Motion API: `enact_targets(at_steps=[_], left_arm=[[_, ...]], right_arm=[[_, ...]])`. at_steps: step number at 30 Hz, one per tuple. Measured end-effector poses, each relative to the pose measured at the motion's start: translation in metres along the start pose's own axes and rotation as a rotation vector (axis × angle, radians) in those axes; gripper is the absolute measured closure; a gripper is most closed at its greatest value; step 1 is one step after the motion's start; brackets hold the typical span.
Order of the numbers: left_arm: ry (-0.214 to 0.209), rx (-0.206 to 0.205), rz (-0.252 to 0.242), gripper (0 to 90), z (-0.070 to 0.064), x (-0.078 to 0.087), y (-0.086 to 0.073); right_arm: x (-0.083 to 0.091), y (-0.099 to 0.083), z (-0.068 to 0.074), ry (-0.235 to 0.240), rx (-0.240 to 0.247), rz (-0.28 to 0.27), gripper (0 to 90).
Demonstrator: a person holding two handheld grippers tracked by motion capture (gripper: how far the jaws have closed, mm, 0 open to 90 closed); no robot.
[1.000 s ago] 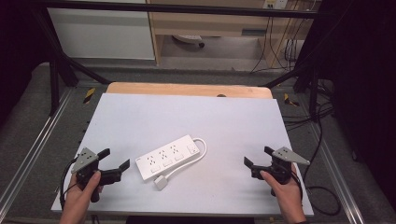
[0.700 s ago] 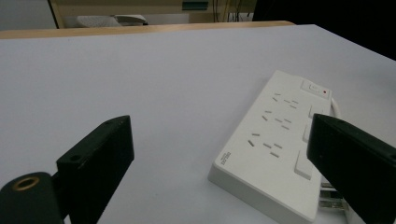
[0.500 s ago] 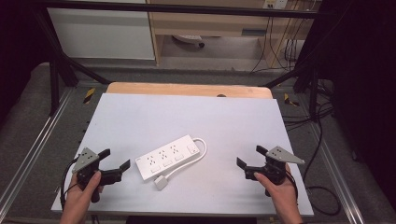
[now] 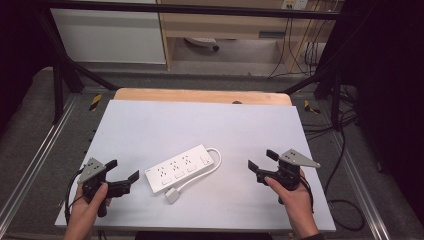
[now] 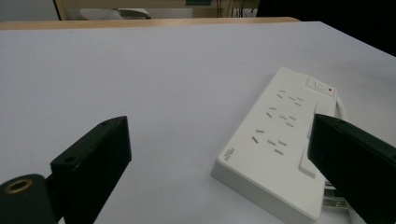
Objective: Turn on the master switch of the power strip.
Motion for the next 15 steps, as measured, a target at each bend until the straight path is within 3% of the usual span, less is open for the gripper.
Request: enact_targets(at_steps=[7, 15], left_arm=[[-0.009, -0.007, 0.006, 6.1, -0.001, -0.001, -0.001], [-0.005, -0.004, 0.005, 6.1, 0.0, 0.001, -0.001]], right_arm=[[-0.011, 0.015, 0.003, 0.001, 0.003, -0.025, 31.9], [-0.026, 0.022, 0.019, 0.024, 0.058, -0.035, 53.6]])
Point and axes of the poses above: each handheld gripper's, and its own axes: x roughly backward along the jaws, y roughly out of its top, z roughly to its left, the point moved 6 cm from there along -x, roughly forward along the jaws, and after that the axes turned 12 degrees about -z, right-handed, at the moved point
